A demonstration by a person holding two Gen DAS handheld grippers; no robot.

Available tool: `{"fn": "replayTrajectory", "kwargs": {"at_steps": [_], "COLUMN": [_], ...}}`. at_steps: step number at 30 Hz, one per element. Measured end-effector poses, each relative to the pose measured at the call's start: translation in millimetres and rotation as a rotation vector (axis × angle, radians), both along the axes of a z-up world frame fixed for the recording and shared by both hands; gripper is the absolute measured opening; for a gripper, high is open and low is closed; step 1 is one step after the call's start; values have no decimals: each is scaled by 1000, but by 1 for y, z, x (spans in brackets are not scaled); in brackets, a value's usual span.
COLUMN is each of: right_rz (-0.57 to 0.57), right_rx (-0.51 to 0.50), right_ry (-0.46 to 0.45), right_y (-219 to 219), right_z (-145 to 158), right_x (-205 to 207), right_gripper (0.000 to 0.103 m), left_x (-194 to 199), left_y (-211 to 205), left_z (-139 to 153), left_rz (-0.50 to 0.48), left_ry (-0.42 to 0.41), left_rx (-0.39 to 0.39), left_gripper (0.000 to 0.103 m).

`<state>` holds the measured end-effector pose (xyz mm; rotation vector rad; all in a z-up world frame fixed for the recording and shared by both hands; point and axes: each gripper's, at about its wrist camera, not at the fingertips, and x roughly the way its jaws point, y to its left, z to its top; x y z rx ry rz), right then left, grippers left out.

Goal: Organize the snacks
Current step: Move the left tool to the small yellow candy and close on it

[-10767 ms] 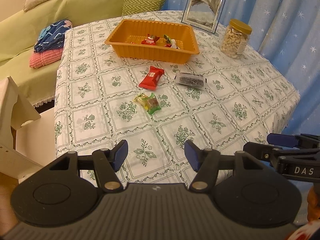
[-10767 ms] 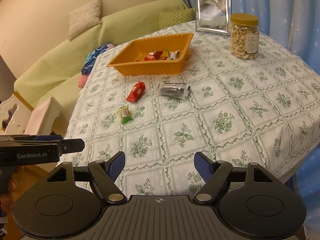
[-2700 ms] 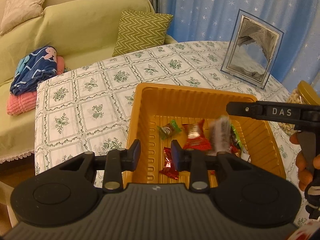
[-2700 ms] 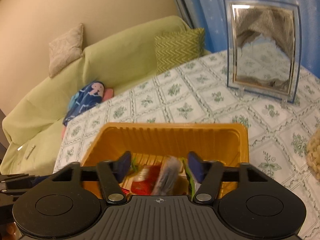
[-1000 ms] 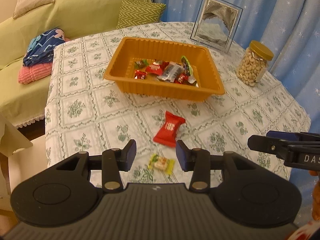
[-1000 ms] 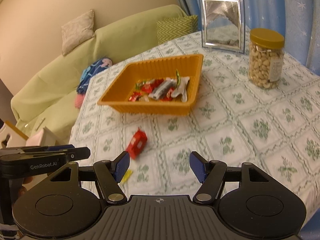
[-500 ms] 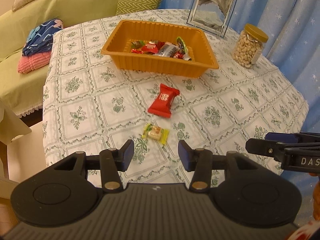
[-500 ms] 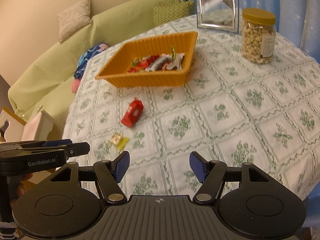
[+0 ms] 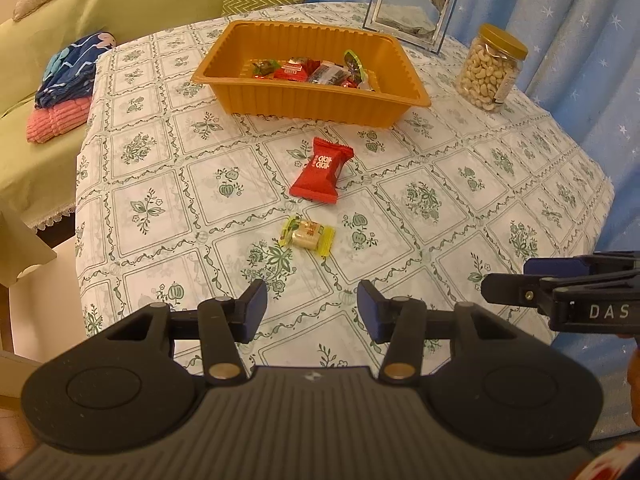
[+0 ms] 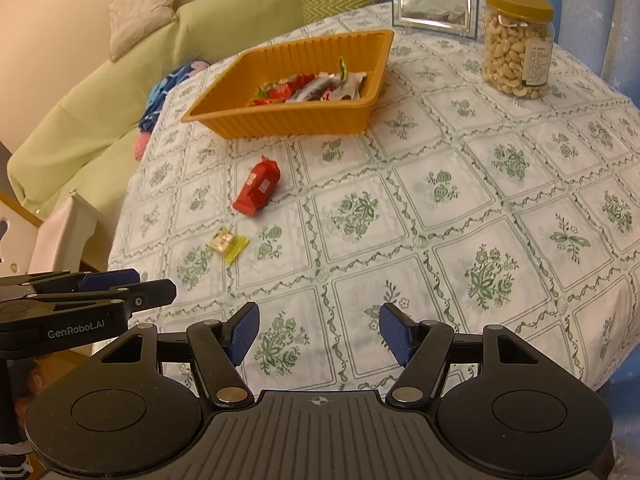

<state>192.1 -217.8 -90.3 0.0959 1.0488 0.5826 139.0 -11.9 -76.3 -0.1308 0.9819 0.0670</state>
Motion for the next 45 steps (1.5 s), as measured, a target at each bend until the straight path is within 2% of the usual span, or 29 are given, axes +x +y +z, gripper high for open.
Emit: {"fn": "replayTrajectory", "kwargs": {"at_steps": [24, 35, 45], "right_rz": [-47, -88, -112], "right_rx": [-45, -46, -51], "right_ry": [39, 52, 62], "right_y": [11, 5, 0], "right_z": [-18, -22, -27], "right_x": [18, 27, 34], "right_gripper": [66, 66, 66], "left_x": [23, 47, 71], "left_y": [12, 9, 8], "left_z": [-29, -47, -57], "left_rz": [-77, -131, -125], "left_ry": [-1, 26, 25], "left_rx": [4, -10, -23], "left_gripper": [46, 42, 40]}}
